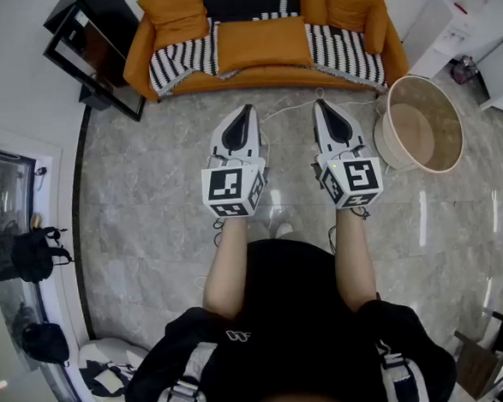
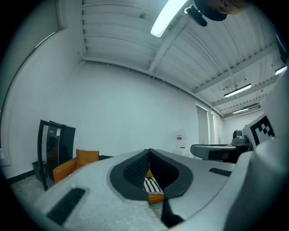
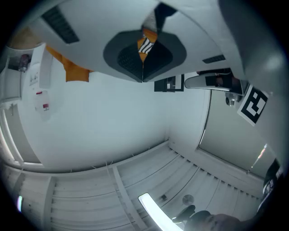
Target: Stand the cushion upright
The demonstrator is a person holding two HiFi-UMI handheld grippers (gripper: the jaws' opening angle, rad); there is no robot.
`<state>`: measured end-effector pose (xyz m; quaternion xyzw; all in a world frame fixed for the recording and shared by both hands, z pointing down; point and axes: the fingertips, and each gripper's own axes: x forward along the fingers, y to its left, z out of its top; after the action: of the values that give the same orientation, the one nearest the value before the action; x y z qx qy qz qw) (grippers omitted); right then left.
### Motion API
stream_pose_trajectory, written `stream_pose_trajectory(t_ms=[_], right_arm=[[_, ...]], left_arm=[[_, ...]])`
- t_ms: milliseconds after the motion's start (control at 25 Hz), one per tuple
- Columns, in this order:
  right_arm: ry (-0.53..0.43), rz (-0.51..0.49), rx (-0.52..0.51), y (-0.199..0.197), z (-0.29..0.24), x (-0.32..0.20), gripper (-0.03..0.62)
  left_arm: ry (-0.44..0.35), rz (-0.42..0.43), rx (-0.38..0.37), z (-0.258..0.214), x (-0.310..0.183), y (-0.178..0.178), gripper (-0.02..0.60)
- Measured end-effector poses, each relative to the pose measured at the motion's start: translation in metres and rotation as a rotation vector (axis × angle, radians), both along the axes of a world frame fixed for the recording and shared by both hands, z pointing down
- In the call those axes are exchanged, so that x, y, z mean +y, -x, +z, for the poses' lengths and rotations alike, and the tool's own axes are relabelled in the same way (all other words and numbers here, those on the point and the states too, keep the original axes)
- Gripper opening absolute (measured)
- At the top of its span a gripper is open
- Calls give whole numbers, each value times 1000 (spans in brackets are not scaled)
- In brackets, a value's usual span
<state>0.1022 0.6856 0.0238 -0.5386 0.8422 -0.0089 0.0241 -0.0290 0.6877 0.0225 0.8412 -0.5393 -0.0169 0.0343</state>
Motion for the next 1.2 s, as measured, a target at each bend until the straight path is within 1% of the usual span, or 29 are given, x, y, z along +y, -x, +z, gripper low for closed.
stream_pose_trajectory(t_ms=[200, 360, 640, 920, 1120, 1200], right_arm=[[-30, -31, -67, -14, -7, 4, 11], [-38, -11, -60, -26, -13, 3, 11], [-46, -40, -46, -19, -17, -5, 11], [-65, -73, -20, -2, -25, -26, 11], [-76, -83, 10, 4, -21, -54, 11], [-87, -86, 20, 4, -22, -66, 11]], left_arm=[[-4, -16, 18, 3, 6, -6, 9], [-12, -36, 33, -3, 8, 2, 9], [-27, -78, 92, -9, 7, 21, 9], [-59, -127, 129, -19, -10, 49, 9], [-77, -129, 146, -17, -37, 57, 9], [-93, -128, 173, -20, -51, 60, 9]])
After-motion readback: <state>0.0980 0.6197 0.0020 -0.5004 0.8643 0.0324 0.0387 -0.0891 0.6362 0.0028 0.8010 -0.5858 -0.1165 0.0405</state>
